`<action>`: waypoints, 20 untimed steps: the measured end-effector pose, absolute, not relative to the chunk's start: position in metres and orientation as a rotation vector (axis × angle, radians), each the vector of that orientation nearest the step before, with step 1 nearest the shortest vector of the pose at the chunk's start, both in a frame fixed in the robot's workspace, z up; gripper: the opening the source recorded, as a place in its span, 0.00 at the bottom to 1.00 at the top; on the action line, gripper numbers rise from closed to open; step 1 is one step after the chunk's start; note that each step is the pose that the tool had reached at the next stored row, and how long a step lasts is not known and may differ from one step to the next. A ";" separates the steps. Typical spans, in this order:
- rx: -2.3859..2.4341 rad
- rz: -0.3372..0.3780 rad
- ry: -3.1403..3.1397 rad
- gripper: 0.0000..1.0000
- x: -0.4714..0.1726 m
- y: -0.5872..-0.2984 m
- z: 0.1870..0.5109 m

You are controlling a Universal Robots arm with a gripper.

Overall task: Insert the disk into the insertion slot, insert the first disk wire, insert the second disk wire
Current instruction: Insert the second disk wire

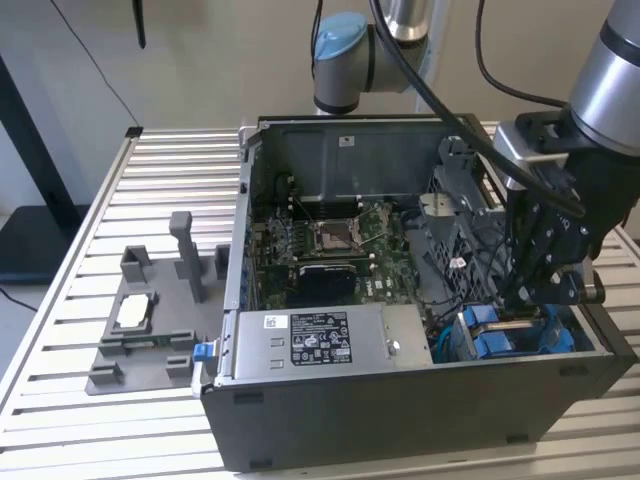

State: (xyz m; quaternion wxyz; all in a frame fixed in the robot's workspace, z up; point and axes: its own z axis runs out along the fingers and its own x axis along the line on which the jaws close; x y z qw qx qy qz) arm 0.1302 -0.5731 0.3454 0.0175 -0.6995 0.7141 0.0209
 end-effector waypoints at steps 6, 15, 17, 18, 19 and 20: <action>-2.172 0.065 2.220 0.16 0.131 -0.571 0.344; -2.172 0.065 2.220 0.16 0.133 -0.571 0.341; -2.172 0.065 2.220 0.16 0.133 -0.571 0.341; -2.172 0.065 2.220 0.16 0.133 -0.571 0.340; -2.172 0.065 2.220 0.16 0.133 -0.571 0.340; -2.172 0.065 2.220 0.16 0.133 -0.571 0.339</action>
